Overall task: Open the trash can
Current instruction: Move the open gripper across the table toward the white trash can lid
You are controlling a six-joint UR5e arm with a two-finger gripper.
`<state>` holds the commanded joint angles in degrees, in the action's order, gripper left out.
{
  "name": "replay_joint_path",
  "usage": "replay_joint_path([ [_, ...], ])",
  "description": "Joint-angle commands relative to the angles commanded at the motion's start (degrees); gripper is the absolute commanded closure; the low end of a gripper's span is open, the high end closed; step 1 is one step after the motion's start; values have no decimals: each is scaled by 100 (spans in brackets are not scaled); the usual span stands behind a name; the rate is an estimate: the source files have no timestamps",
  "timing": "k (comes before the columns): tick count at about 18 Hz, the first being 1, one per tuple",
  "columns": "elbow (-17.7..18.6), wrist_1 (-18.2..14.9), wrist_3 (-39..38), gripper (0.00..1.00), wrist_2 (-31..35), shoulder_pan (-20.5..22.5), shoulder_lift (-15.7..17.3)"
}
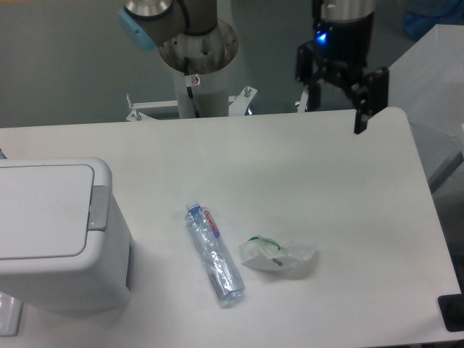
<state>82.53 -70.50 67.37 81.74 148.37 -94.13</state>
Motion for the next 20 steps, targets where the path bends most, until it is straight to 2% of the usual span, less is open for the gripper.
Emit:
replay_joint_path([
  [2,79,281,-905,0,-9,-272,-62],
  [5,150,677,-1830,0,0,-676,-140],
  [12,141,801,-4140,0,-17,-1309,-281],
  [15,132,1151,-5275,0,-70,-1644,-483],
  [17,141,1275,-5646,0,-105,-1828,-580],
  [20,158,1276,-5971,0,-385,-1969,-642],
])
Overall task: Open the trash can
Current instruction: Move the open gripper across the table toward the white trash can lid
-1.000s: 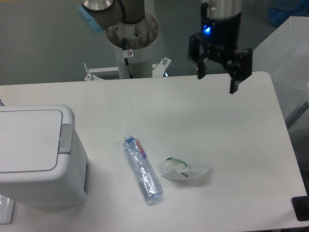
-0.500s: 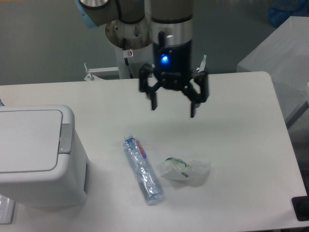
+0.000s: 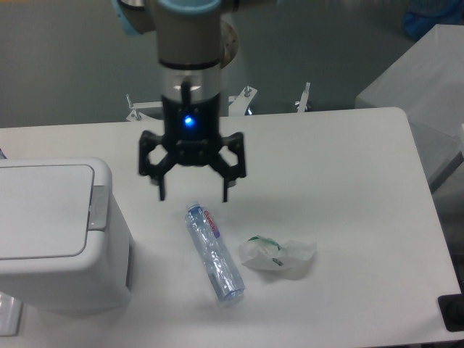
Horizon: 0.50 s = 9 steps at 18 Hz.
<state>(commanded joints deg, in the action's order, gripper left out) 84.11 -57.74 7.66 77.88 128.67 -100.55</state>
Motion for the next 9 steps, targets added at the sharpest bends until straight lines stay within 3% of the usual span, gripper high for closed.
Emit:
replay_joint_path([
  [9,176,9,-212,0,-247,-97,0],
])
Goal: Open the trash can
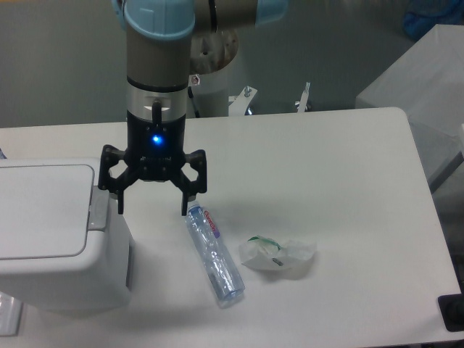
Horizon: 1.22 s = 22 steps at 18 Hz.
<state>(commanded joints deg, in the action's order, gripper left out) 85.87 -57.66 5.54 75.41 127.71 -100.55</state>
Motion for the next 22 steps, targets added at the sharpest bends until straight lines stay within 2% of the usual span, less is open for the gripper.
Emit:
replay_joint_path([
  [22,44,0,-44,0,0,-97,-106],
])
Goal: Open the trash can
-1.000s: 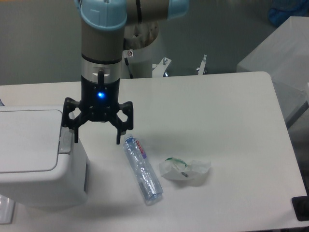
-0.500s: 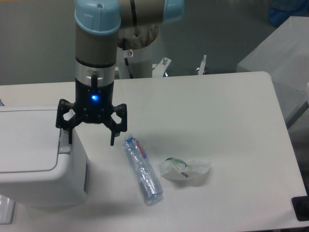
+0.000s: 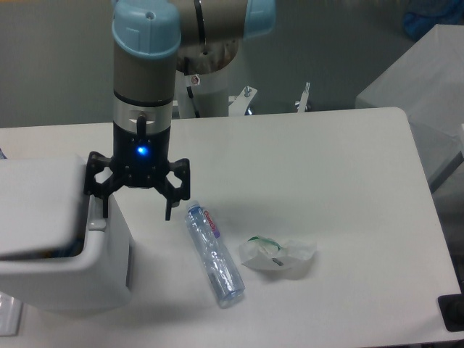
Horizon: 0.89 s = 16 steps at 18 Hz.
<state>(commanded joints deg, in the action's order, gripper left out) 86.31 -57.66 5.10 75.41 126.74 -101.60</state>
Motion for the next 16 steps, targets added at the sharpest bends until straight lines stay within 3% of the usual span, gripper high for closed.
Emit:
replay_joint_path([
  [5,-114,0,44,0,0,9,26],
  [10,-790,26,403,0,87,210,-26],
  [13,-782,-44,1245,0,508,377,0],
  [16,-765,-62,1512,0,641,518,-9],
])
